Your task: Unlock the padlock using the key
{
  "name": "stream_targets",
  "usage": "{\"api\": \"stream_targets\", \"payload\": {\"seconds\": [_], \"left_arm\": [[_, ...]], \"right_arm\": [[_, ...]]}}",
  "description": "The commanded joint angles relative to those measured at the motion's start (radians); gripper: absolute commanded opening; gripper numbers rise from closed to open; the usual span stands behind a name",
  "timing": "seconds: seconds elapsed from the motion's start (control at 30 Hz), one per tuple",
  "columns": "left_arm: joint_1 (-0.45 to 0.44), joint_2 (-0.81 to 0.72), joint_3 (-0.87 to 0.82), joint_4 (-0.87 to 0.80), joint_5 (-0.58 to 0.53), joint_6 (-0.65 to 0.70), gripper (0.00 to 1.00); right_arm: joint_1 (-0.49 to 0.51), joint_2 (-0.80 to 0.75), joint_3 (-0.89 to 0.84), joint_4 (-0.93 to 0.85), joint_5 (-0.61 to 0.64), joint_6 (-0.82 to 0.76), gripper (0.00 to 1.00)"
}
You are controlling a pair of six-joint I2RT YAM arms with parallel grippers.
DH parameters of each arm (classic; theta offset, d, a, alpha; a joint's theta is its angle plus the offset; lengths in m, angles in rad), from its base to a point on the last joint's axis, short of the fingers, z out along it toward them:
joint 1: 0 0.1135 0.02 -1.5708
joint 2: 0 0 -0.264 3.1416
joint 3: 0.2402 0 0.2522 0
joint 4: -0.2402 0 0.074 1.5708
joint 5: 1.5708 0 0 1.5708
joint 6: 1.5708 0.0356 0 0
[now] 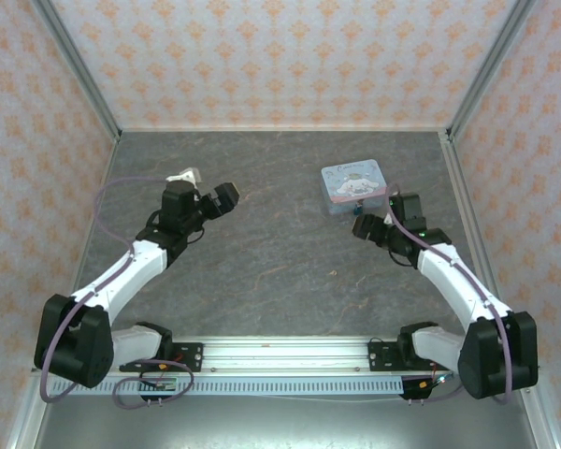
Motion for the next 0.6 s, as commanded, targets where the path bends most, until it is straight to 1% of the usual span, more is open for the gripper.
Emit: {"api": "stream_targets", "payload": {"seconds": [0.0,0.13,0.3,0.4,0.57], "left_arm": [[-0.017,0.013,-0.002,0.067,0.017,-0.065,1.00],[-0.025,0.046,0.014,0.081,0.014,-0.064,1.00],[-0.031,0.077,0.034,0.081,0.017,-0.061,1.00],[-0.033,0.078,0.033,0.083,0.010,-0.062,1.00],[-0.034,0.071,0.033,0.066,0.002,-0.056,1.00]], "right_arm": [[0.075,0.010,0.010,-0.146,-0.015,0.049,0.76],[0.189,0.103,0.044,-0.213,0.005,0.055,0.69],[0.307,0.262,0.147,-0.311,0.059,0.029,0.61],[0.352,0.344,0.194,-0.342,0.081,0.018,0.57],[0.395,0.449,0.248,-0.366,0.118,0.005,0.51]]}}
